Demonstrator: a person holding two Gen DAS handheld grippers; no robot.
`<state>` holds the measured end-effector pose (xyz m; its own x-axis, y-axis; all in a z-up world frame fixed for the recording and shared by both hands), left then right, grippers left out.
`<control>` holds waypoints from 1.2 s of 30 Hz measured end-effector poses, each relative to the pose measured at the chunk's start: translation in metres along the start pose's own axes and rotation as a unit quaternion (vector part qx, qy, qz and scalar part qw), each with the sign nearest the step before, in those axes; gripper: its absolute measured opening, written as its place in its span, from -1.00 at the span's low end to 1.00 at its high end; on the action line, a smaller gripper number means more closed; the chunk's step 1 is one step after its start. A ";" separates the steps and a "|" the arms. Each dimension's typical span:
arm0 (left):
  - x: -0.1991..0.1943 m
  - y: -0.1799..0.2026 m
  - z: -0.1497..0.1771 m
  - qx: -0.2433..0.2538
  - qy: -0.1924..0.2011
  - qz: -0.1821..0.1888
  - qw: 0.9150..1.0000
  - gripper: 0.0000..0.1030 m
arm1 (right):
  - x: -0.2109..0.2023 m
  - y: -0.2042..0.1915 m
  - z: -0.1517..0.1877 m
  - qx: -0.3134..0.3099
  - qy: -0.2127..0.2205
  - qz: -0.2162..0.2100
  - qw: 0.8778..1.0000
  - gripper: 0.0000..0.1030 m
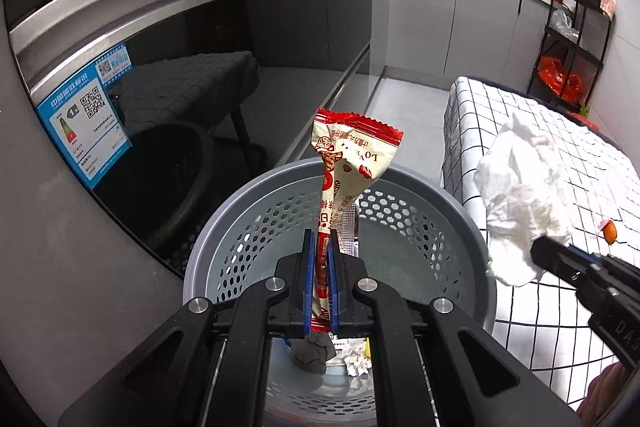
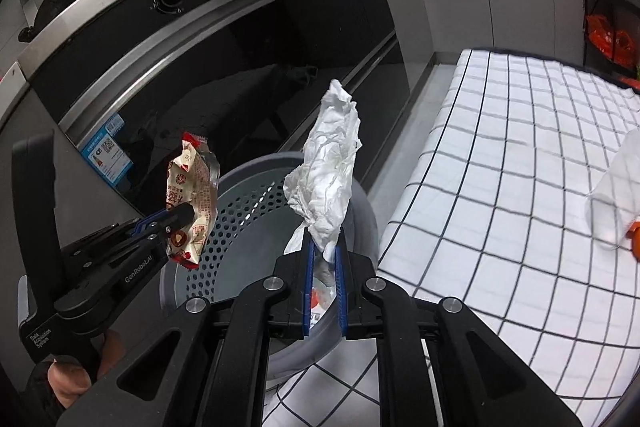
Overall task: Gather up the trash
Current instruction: 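Carry the wrapper with the left tool over the wastebasket while the right tool carries the tissue, then open both tools to drop the wrapper and tissue into the wastebasket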
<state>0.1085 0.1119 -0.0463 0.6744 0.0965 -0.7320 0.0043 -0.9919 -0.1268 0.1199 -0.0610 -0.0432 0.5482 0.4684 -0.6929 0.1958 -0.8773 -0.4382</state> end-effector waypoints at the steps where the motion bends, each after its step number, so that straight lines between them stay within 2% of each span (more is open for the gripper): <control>1: 0.000 0.000 0.001 0.001 -0.001 0.000 1.000 -0.87 | 0.002 -0.001 0.001 0.000 -0.003 -0.001 1.000 -0.80; 12: 0.006 -0.007 0.006 -0.005 -0.017 -0.005 1.000 -0.84 | 0.021 -0.020 0.016 -0.027 -0.029 -0.006 0.999 -0.80; 19: 0.008 -0.013 0.007 -0.012 -0.022 -0.006 1.000 -0.84 | 0.021 -0.022 0.016 -0.029 -0.027 -0.013 0.999 -0.80; 21: 0.007 -0.013 0.007 -0.012 -0.021 -0.008 1.000 -0.83 | 0.021 -0.022 0.015 -0.027 -0.027 -0.015 0.999 -0.74; 22: 0.007 -0.014 0.007 -0.012 -0.020 -0.009 1.000 -0.80 | 0.019 -0.020 0.016 -0.027 -0.026 -0.015 0.999 -0.68; 24: 0.006 -0.014 0.006 -0.011 -0.018 -0.012 1.000 -0.54 | 0.018 -0.019 0.016 -0.024 -0.021 -0.015 0.999 -0.15; 25: 0.006 -0.015 0.006 -0.012 -0.017 -0.014 1.000 -0.42 | 0.016 -0.018 0.015 -0.022 -0.016 -0.016 1.000 -0.05; 26: 0.005 -0.016 0.006 -0.013 -0.014 -0.016 1.000 -0.19 | 0.014 -0.018 0.015 -0.022 -0.012 -0.016 1.000 -0.02; 27: 0.003 -0.017 0.006 -0.015 -0.010 -0.018 1.000 -0.05 | 0.013 -0.018 0.014 -0.021 -0.010 -0.016 1.000 -0.02; 34: 0.003 -0.022 0.005 -0.019 -0.007 -0.018 1.000 0.02 | 0.016 -0.017 0.015 -0.018 -0.014 -0.013 1.000 -0.02; 36: 0.002 -0.023 0.004 -0.021 -0.004 -0.018 1.000 0.12 | 0.016 -0.018 0.014 -0.018 -0.013 -0.013 1.000 -0.02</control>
<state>0.1063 0.1355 -0.0476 0.6668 0.1335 -0.7332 0.0598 -0.9902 -0.1259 0.1138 -0.0365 -0.0549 0.5213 0.4931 -0.6964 0.2394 -0.8679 -0.4353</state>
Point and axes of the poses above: each gripper's, at about its wrist camera, not at the fingertips, and x roughly the way its jaws point, y to its right, z to its underside, the point moved 2 cm from there along x, roughly the way its jaws point, and after that the axes turned 6 degrees about x, right-handed, at the moved point
